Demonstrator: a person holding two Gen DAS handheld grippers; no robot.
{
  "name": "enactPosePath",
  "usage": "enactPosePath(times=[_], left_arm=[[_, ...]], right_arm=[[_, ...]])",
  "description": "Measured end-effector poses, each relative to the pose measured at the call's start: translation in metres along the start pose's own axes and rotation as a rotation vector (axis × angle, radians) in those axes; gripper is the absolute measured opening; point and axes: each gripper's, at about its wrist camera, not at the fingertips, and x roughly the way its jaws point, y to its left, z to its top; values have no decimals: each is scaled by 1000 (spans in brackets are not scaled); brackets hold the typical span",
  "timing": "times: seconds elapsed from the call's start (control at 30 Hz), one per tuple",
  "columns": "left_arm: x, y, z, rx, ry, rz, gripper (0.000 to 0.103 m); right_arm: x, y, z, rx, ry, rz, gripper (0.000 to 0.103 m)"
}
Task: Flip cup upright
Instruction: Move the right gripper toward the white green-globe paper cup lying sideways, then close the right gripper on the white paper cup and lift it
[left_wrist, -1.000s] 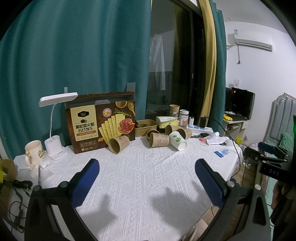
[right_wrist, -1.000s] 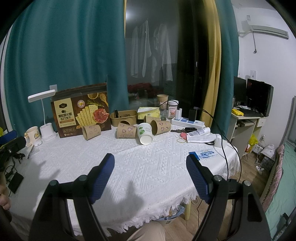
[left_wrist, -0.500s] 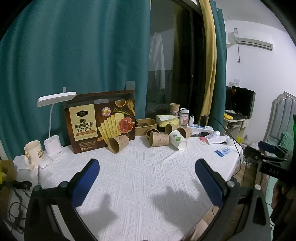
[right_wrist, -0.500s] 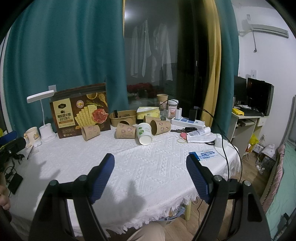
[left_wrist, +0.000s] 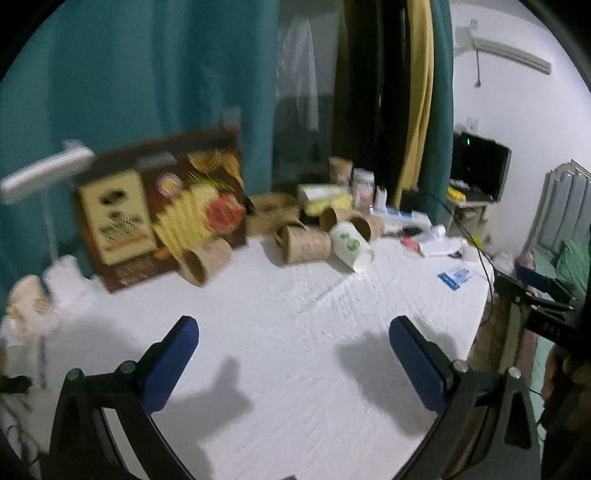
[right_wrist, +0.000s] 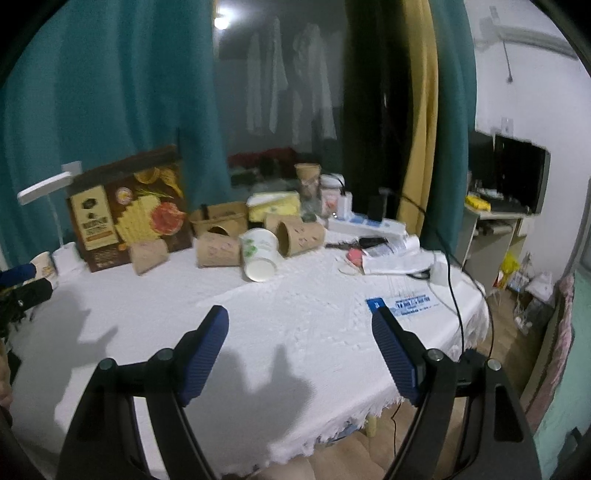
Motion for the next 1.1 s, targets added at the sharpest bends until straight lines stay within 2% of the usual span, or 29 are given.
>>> enactPosePath(times=[0.2, 0.3, 0.47, 0.6, 0.73, 0.9, 0.93, 1.0, 1.07, 1.1], left_arm=[[100, -22, 21, -17, 147, -62, 103], [140, -34, 33, -27, 184, -81, 103], [202, -54, 57, -63, 232, -140, 103], [244, -69, 71, -77, 265, -154, 103], [279, -76, 78, -147, 292, -203, 102], [315, -79, 79, -228, 360, -258, 86], [318, -80, 79, -225, 362, -254, 83], [323, -83, 79, -218, 367, -254, 70], [328, -83, 78, -229, 387, -267, 62], [329, -84, 78, -232, 390, -272, 62]], right_arm=[[78, -45, 10, 52, 78, 3, 78], [109, -65, 14, 84, 101, 9, 78], [140, -85, 19, 101, 113, 3, 78], [159, -94, 20, 113, 129, 3, 78], [171, -103, 16, 135, 140, 4, 78], [176, -113, 6, 178, 155, 5, 78], [176, -114, 4, 183, 157, 4, 78], [174, -117, 1, 194, 160, 1, 78], [171, -117, -2, 203, 163, -1, 78], [169, -116, -3, 204, 164, -2, 78]])
